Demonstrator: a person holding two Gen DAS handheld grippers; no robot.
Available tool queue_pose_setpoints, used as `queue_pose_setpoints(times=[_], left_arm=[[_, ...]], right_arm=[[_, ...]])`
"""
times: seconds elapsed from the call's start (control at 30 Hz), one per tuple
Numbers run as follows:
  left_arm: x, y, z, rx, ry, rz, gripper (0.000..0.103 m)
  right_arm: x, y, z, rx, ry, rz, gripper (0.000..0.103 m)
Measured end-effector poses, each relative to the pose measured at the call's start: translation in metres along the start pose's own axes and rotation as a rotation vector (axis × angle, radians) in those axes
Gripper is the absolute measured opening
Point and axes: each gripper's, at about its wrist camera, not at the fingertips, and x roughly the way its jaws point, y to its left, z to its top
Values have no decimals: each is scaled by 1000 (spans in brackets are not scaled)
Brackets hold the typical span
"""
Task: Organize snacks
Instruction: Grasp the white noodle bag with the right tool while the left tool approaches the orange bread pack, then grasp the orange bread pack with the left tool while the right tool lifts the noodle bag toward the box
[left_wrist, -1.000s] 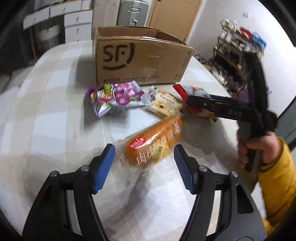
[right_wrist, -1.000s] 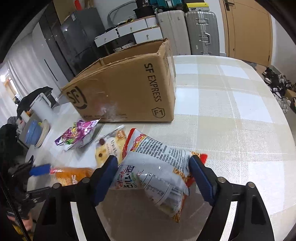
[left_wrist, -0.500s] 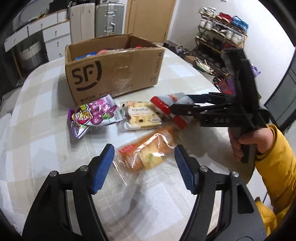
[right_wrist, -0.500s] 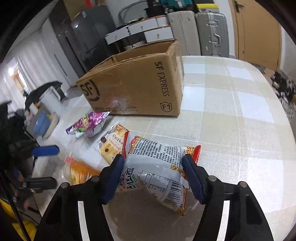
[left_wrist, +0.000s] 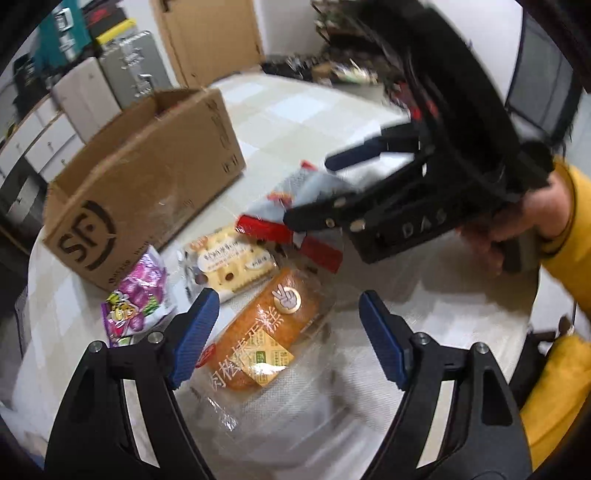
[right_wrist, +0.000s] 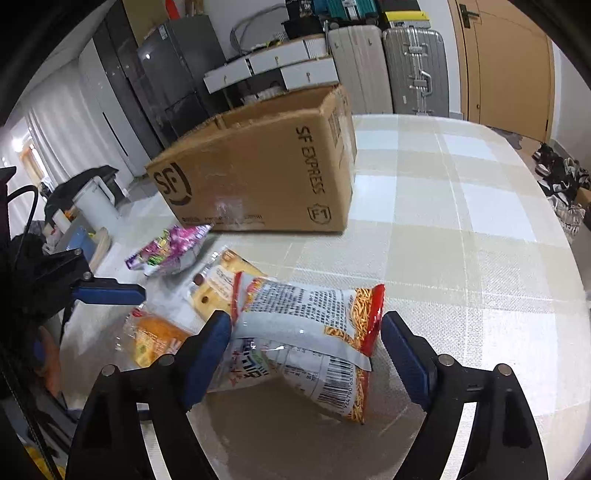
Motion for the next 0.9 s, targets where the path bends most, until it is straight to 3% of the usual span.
queue_pose_setpoints(times=[0.17,0.23,0.3,0.4,0.63,0.9], left_arm=[[21,-1,-7,27,71,-9,74],[20,-2,-11,37,77,4,65],[15,1,-15,18,71,4,48],[8,8,-22,-29,65,-22,41],[-13,-14,-46,-6,49,8,36],[-35,-2,-62,-137,0,-16,35]], right_arm=[[13,-2,6,14,61,9,90],[20,1,7,-3,95,-2,90],[23,6,8,-24,105,-21,90],[23,9,8,-45,109,-34,82],[14,15,0,-58,71,-22,70],[-4,6,-6,44,11,55,68]])
